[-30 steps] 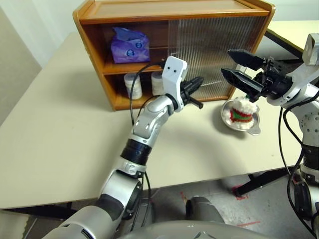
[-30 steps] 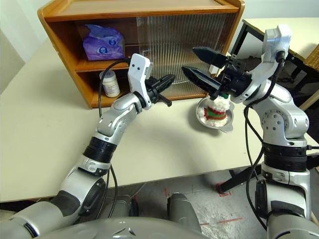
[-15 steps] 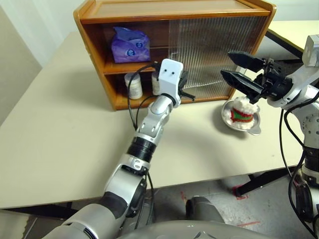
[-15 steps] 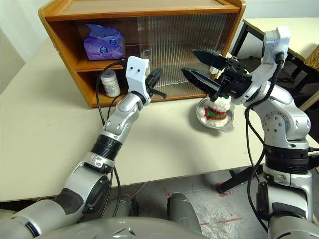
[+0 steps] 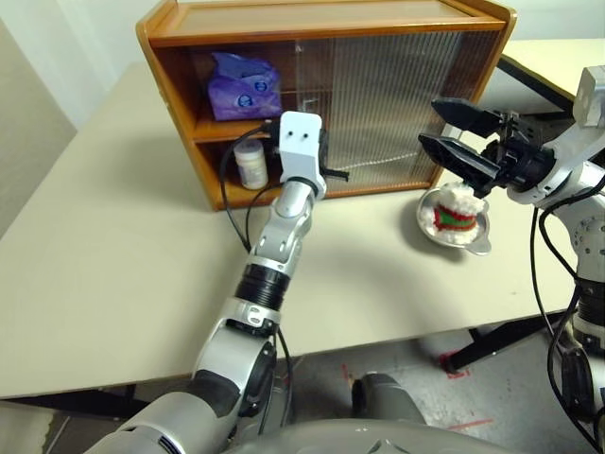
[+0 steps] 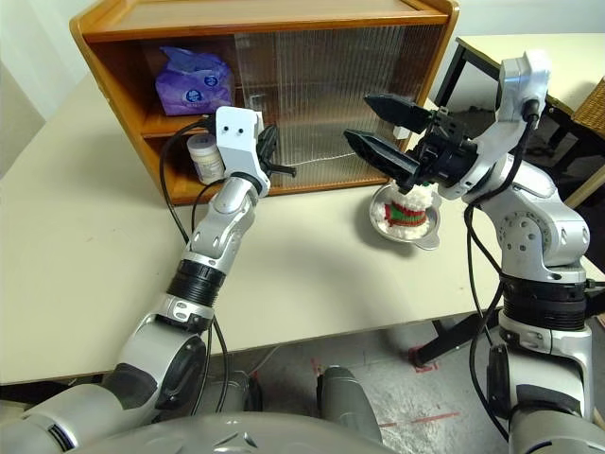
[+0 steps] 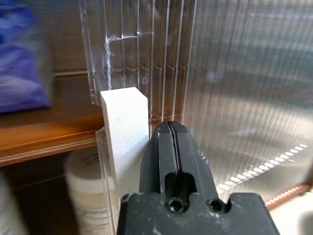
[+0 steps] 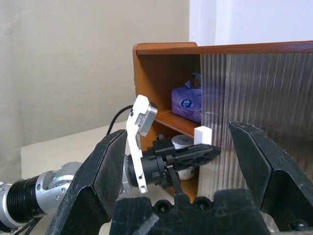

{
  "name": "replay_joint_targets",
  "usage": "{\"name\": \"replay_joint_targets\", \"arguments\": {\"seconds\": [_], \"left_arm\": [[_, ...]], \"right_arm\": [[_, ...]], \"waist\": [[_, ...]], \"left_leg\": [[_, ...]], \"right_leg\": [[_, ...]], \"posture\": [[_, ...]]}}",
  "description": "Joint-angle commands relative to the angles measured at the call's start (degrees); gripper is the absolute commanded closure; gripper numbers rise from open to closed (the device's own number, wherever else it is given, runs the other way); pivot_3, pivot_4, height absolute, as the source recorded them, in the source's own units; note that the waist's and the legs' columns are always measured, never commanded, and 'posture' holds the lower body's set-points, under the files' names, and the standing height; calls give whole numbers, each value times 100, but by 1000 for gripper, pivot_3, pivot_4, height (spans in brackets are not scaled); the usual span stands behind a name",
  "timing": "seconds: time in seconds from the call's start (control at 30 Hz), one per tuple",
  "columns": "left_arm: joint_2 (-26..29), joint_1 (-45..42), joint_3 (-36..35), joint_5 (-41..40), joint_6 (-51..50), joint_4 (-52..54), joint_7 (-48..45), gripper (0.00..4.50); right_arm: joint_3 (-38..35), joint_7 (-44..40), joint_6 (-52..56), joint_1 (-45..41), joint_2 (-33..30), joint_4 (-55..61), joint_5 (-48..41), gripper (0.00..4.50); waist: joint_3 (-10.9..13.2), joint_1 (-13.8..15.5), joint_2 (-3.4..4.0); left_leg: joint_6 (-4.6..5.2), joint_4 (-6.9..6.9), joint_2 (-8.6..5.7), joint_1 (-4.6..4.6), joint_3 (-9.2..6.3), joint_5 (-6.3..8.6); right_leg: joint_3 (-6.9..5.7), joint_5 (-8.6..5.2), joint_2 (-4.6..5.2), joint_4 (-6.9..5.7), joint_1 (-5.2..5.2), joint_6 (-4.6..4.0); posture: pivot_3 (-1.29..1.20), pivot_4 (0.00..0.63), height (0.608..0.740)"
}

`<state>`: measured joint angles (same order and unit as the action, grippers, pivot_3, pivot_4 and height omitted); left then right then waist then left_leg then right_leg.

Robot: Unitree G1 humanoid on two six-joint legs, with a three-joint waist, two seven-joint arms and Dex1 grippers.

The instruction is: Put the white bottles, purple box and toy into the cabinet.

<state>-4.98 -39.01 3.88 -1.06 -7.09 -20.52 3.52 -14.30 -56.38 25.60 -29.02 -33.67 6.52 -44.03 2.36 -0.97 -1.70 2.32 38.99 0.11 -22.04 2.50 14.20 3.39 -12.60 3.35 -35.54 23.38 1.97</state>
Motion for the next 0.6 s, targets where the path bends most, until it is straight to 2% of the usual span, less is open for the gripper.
{"name": "replay_joint_targets", "arguments": {"seconds": [0.03, 0.23, 0.6], "left_arm": [[154, 193, -222, 149, -308, 495, 290, 4475], [253, 476, -326, 192, -748, 1134, 446, 4475], [274, 715, -846, 193, -1299, 1628, 1038, 4475]], "right_arm": [[13, -94, 21, -103, -67, -55, -30, 0], [75, -183, -4, -189, -13, -158, 13, 0], [159, -289, -31, -305, 59, -295, 58, 0]], "waist": [[0, -6, 0], [0, 17, 0], [0, 41, 0]], "left_leg": [[0, 0, 1, 1, -1, 0], [0, 0, 12, 6, -7, 0], [0, 0, 16, 13, -11, 0]], "right_leg": [[1, 1, -3, 0, 0, -2], [6, 8, -22, 0, 0, -13], [9, 11, -28, -2, -2, -19]], "posture": [[5, 0, 740], [29, 0, 740], [54, 0, 740]]}}
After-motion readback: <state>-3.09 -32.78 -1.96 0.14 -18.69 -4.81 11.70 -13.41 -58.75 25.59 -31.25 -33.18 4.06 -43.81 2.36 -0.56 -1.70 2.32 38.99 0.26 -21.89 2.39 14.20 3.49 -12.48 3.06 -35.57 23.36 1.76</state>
